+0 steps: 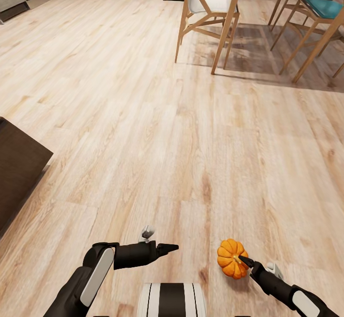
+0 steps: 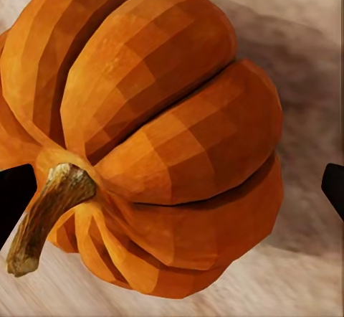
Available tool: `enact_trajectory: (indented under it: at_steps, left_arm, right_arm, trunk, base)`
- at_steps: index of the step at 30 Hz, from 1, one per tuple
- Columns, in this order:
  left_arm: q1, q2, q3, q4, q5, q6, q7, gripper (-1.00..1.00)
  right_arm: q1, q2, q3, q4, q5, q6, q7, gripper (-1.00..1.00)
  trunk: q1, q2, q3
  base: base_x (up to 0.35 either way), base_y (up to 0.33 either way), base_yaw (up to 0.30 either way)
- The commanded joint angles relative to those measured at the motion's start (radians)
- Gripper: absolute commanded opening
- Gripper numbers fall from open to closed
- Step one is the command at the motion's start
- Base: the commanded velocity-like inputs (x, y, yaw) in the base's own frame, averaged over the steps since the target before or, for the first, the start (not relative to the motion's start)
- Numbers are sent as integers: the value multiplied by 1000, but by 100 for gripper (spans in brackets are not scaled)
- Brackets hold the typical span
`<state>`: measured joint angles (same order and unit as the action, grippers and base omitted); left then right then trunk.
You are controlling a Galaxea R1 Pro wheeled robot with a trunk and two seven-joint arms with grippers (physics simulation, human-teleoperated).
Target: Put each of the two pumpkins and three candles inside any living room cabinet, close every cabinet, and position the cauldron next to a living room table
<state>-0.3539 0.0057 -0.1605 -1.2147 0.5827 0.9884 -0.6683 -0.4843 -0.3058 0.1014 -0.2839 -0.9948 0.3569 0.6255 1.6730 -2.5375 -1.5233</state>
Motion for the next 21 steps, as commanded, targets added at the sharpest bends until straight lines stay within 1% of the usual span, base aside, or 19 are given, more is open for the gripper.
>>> enact_trajectory:
  at_steps: [1, 7, 14, 16, 21]
  left_arm:
    - [0, 0, -1, 0, 0, 4, -2, 100]
    - [0, 2, -1, 0, 0, 4, -2, 100]
    - [0, 1, 0, -1, 1, 4, -2, 100]
    - [0, 1, 0, -1, 1, 4, -2, 100]
    - [0, 0, -1, 0, 1, 4, -2, 100]
  right_arm:
    - [0, -1, 8, 0, -10, 3, -1, 100]
    - [0, -1, 24, 0, -11, 2, -5, 100]
    - [0, -1, 26, 0, -11, 2, -5, 100]
    - [0, -1, 26, 0, -11, 2, -5, 100]
    - [0, -1, 26, 0, -11, 2, -5, 100]
  trunk:
    - [0, 0, -1]
    - [0, 0, -1]
    - [0, 0, -1]
    - [1, -1, -8]
    - [1, -1, -8]
  base:
    - [-14, 0, 0]
    - [-11, 0, 0]
    - [0, 0, 0]
    - [0, 0, 0]
    - [0, 0, 0]
